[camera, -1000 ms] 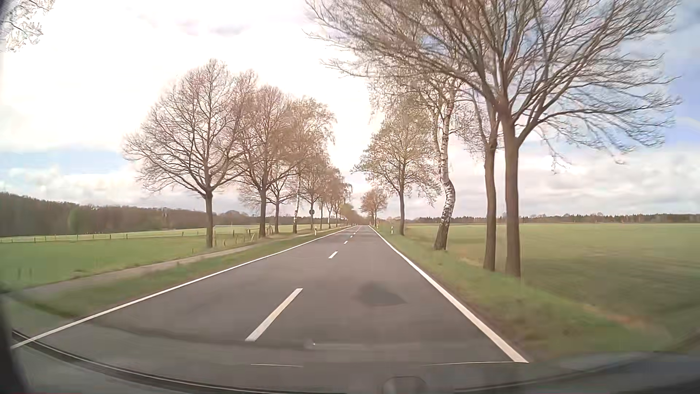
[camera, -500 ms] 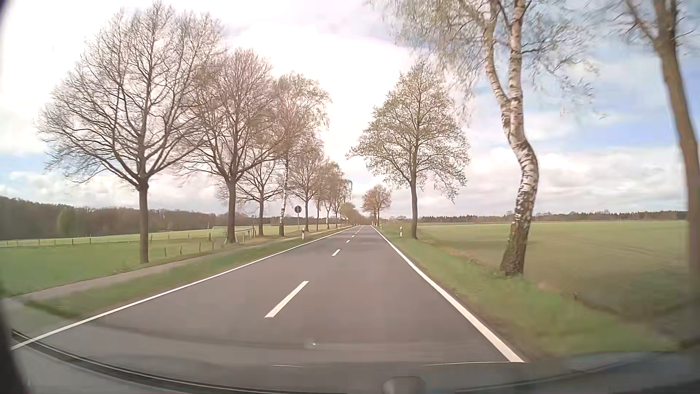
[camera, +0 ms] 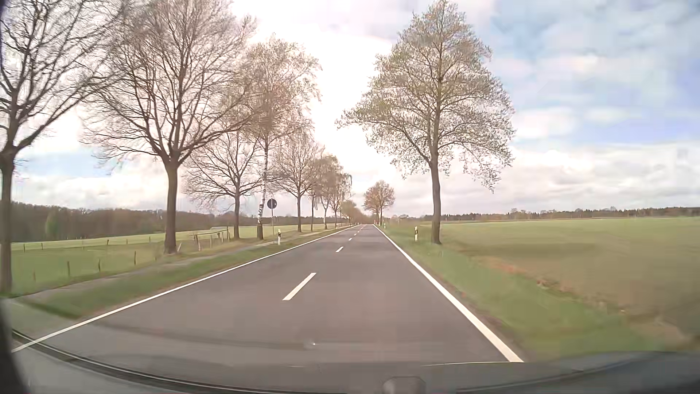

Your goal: Follow the waypoints while adhering to traffic rules and regulations

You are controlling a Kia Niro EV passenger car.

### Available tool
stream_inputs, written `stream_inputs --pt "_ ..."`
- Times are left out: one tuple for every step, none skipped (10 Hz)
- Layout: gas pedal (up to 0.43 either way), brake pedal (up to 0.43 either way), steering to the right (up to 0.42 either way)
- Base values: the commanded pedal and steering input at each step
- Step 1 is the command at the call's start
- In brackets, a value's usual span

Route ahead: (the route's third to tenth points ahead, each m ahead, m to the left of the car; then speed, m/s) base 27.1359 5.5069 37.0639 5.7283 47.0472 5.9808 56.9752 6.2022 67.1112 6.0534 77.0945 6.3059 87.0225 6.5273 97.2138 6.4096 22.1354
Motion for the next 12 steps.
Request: stream_inputs --pt "0.22 0.0 -0.001" --pt "0.209 0.0 0.001" --pt "0.209 0.0 0.001" --pt "0.209 0.0 0.001" --pt "0.209 0.0 -0.002" --pt "0.209 0.0 -0.003" --pt "0.209 0.0 -0.003" --pt "0.209 0.0 -0.003" --pt "0.209 0.0 -0.003" --pt "0.209 0.0 -0.003" --pt "0.209 0.0 -0.003" --pt "0.209 0.0 -0.003"
